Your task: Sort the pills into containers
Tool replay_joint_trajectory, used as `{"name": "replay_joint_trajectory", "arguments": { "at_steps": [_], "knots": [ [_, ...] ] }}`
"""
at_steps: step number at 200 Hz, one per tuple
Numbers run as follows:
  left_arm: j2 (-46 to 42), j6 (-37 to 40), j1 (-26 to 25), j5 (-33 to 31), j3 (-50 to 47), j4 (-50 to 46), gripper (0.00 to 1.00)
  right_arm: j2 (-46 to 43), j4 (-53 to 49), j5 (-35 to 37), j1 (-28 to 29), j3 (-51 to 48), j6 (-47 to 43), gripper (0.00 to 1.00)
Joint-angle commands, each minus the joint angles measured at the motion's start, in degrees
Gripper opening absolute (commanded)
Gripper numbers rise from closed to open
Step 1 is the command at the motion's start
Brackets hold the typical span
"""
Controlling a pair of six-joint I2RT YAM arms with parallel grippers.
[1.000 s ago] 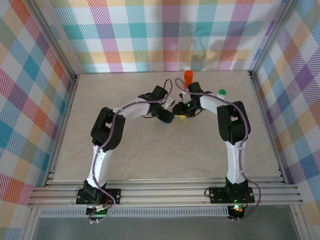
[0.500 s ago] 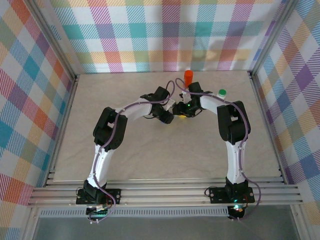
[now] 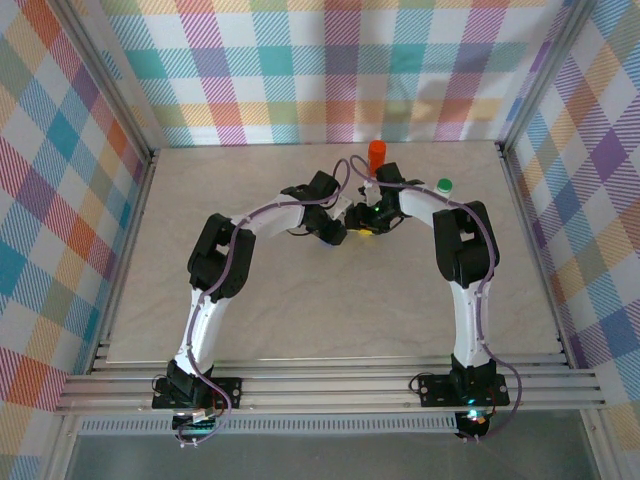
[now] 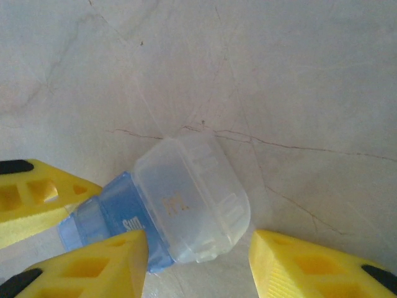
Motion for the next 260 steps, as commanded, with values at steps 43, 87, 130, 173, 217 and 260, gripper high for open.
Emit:
{"name": "replay_joint_trajectory", "arguments": {
  "at_steps": [43, 87, 130, 173, 217, 260],
  "knots": [
    [-0.7, -4.2, 4.2, 15.0, -2.3, 0.6, 0.19, 5.1, -3.4, 9.3, 0.9, 0.0, -3.1, 0.45],
    [-0.1, -10.1, 6.6, 17.6, -3.5, 4.6, 0.19, 4.8, -4.9, 10.1, 0.9, -0.9, -4.6, 0.44],
    [1.4, -14.9, 9.1, 21.1, -2.8, 5.4, 0.32, 5.1, -6.5, 11.3, 0.9, -0.1, -5.4, 0.44],
    [1.7, -18.2, 11.3, 21.8, -3.3, 6.6, 0.41, 5.5, -7.2, 11.3, 0.9, 0.5, -5.7, 0.44],
    [1.1, -20.3, 12.5, 20.4, -4.2, 8.2, 0.44, 5.7, -7.5, 10.9, 0.9, 0.8, -6.0, 0.44],
    [0.6, -21.1, 13.7, 15.3, -4.2, 8.3, 0.44, 5.4, -7.4, 9.8, 0.9, 0.8, -6.0, 0.44]
  ]
}}
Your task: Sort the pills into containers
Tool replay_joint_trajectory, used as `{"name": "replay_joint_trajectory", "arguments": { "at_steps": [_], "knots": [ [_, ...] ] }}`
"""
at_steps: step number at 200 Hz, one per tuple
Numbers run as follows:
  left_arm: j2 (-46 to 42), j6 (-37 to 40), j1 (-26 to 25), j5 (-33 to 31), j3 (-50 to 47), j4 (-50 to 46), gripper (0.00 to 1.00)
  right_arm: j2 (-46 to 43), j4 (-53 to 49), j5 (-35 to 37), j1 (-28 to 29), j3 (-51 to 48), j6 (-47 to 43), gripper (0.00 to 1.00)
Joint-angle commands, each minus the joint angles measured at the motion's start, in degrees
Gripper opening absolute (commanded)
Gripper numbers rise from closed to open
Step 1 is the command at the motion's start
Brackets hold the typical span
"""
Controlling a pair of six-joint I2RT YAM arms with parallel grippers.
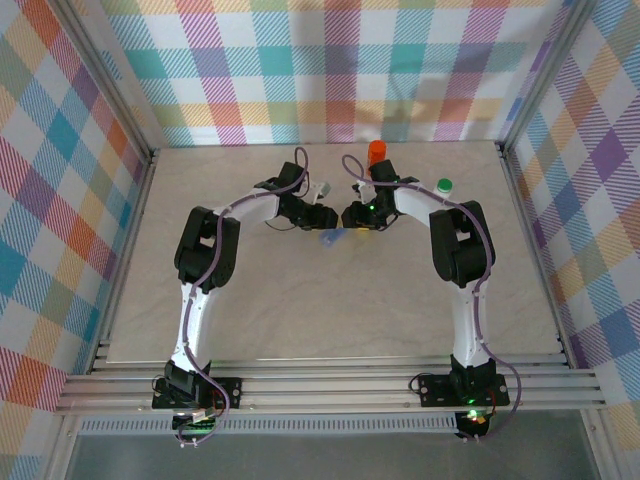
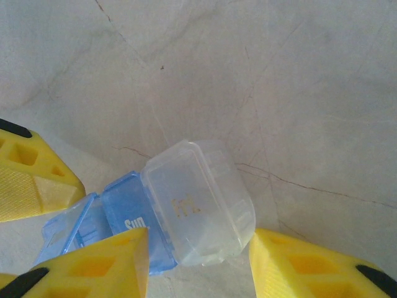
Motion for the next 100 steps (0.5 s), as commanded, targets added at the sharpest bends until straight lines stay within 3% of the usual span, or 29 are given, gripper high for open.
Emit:
{"name": "replay_joint_trajectory", "arguments": {
  "at_steps": [1, 39, 100],
  "knots": [
    [-0.2, -1.8, 3.4, -9.4, -1.2, 0.1, 0.44, 4.5, -6.6, 6.2, 0.0, -1.8, -1.7, 0.44],
    [-0.8, -1.4, 4.1, -13.5, -0.8, -0.9, 0.44, 3.3, -5.8, 6.0, 0.0, -2.3, -1.3, 0.44],
    [-0.3, -1.7, 4.5, -13.1, 1.0, -1.4, 0.44, 1.3, -5.0, 4.4, 0.0, -2.2, -0.1, 0.45]
  ]
}}
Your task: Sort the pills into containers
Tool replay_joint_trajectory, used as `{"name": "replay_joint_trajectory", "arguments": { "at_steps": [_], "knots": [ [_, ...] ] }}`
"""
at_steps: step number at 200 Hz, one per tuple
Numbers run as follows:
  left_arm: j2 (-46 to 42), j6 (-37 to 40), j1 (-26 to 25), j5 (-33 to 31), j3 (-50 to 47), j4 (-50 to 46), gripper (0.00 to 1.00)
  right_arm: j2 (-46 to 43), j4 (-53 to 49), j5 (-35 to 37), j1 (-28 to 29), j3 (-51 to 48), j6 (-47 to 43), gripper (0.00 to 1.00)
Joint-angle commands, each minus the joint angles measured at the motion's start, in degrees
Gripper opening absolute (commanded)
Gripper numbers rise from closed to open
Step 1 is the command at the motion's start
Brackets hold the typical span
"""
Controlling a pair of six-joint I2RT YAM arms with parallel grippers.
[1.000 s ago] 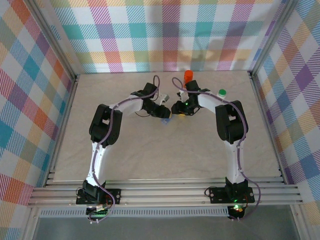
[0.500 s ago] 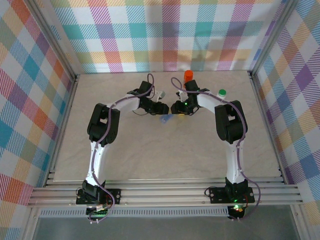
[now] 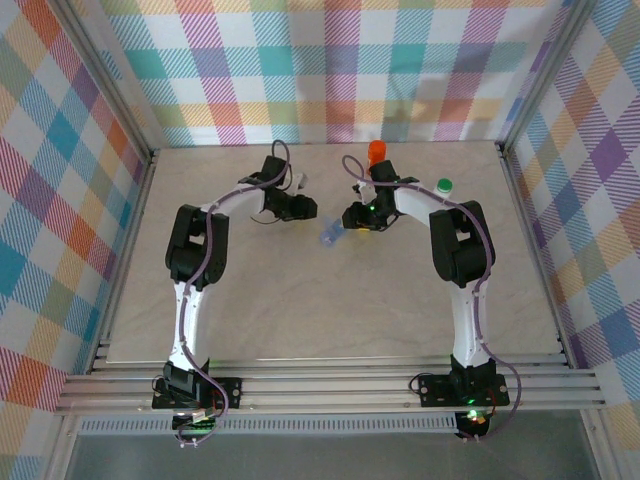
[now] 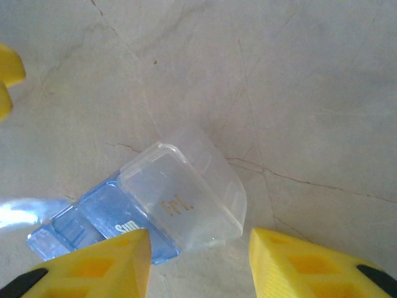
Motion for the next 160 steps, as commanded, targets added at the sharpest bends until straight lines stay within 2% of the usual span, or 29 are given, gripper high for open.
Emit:
{"name": "replay_joint_trajectory", "arguments": {
  "at_steps": [1, 49, 97, 127, 148, 160],
  "knots": [
    [0.4, -0.8, -0.1, -1.4, 1.0, -1.7, 0.44, 1.2, -4.7, 4.1, 0.0, -2.2, -0.1, 0.45],
    [-3.0, -3.1, -0.1, -1.9, -1.5, 0.8, 0.44, -5.8, -1.8, 2.2, 0.0, -3.6, 2.1, 0.49],
    [-14.7, -6.5, -0.3, -11.1, -11.7, 6.3, 0.44, -13.6, 0.6, 3.4, 0.0, -5.2, 2.9, 0.51],
    [-26.4, -6.7, -1.8, -18.6, -21.7, 11.8, 0.44, -20.5, 0.9, 12.3, 0.0, -7.5, 0.2, 0.54],
    [-36.9, -6.8, -3.5, -23.8, -30.0, 16.0, 0.44, -25.4, 0.7, 22.5, -0.2, -9.1, -3.9, 0.58],
    [-42.9, -7.0, -4.7, -25.3, -35.8, 20.1, 0.44, -27.5, 1.2, 29.0, -0.5, -10.1, -6.8, 0.64]
  ]
}}
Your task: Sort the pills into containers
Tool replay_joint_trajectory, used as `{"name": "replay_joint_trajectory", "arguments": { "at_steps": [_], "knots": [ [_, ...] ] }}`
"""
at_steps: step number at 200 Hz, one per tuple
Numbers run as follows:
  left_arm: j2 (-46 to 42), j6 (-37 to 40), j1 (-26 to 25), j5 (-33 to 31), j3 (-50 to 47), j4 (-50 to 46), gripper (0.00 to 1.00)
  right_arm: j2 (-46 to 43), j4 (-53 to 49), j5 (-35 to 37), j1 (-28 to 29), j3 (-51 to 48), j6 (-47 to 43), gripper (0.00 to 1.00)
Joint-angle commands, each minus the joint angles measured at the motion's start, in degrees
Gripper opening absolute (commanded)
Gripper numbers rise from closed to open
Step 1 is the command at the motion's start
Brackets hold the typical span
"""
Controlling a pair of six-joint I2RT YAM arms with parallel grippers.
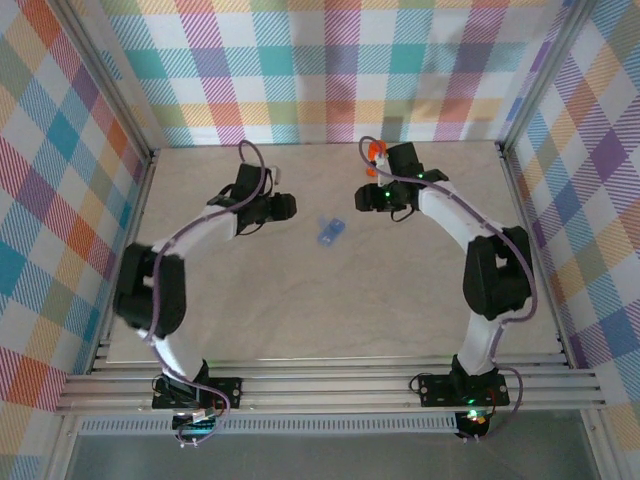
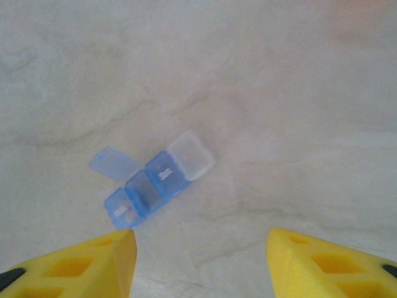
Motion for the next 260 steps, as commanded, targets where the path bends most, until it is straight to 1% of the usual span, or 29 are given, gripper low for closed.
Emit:
{"name": "replay_joint_trajectory", "arguments": {
  "at_steps": [1, 9, 28, 49, 68, 91, 109, 122, 153, 203, 223, 230, 243, 260],
  "knots": [
    [-10.6, -1.0, -2.5, -6.8, -8.7, 8.7, 0.44, -4.7, 0.5, 14.9, -0.5, -2.2, -6.3, 0.64],
    [-14.2, -1.0, -3.6, -7.9, -12.2, 11.2, 0.45, -5.6, 1.2, 19.3, -1.2, -2.9, -8.1, 0.7],
    [-21.5, -0.9, -6.2, -11.1, -20.7, 16.0, 0.46, -5.9, 1.9, 26.5, -4.6, -3.4, -9.3, 0.75],
    [-27.4, -0.8, -7.9, -12.3, -28.2, 21.0, 0.48, -4.2, 2.5, 28.5, -9.3, -2.4, -8.4, 0.78],
    [-31.2, -0.6, -8.2, -12.2, -33.0, 23.8, 0.51, -1.4, 2.1, 29.6, -11.9, 0.1, -8.5, 0.79],
    [-34.7, -0.3, -8.2, -14.9, -36.8, 24.8, 0.54, 2.1, 1.1, 28.8, -14.2, 3.1, -7.9, 0.82],
    [-36.8, -2.8, -8.2, -17.7, -39.1, 25.7, 0.58, 4.4, 1.8, 22.5, -15.5, 4.9, -8.6, 0.82],
    [-37.6, -4.0, -8.2, -17.7, -40.0, 26.4, 0.58, 6.9, 0.5, 20.5, -15.7, 7.2, -8.6, 0.82],
    [-37.4, -4.5, -8.1, -18.1, -39.5, 25.1, 0.61, 13.2, -4.2, 22.7, -15.9, 13.4, -9.0, 0.83],
    [-35.6, -4.9, -8.2, -17.1, -39.2, 25.7, 0.61, 15.7, -4.9, 22.7, -16.3, 14.5, -9.4, 0.81],
    [-34.9, -5.0, -8.2, -17.1, -38.8, 25.5, 0.61, 16.7, -5.1, 20.2, -16.5, 15.0, -10.1, 0.74],
    [-34.7, -5.0, -8.2, -16.9, -38.7, 25.5, 0.61, 17.0, -5.3, 19.3, -16.6, 15.2, -10.1, 0.69],
    [-34.2, -5.1, -8.2, -16.7, -38.6, 25.4, 0.61, 16.9, -5.1, 17.8, -16.6, 15.0, -10.0, 0.54],
    [-33.9, -5.0, -8.2, -16.7, -38.4, 25.3, 0.61, 16.4, -4.3, 17.0, -16.6, 14.1, -10.2, 0.43]
  ]
}}
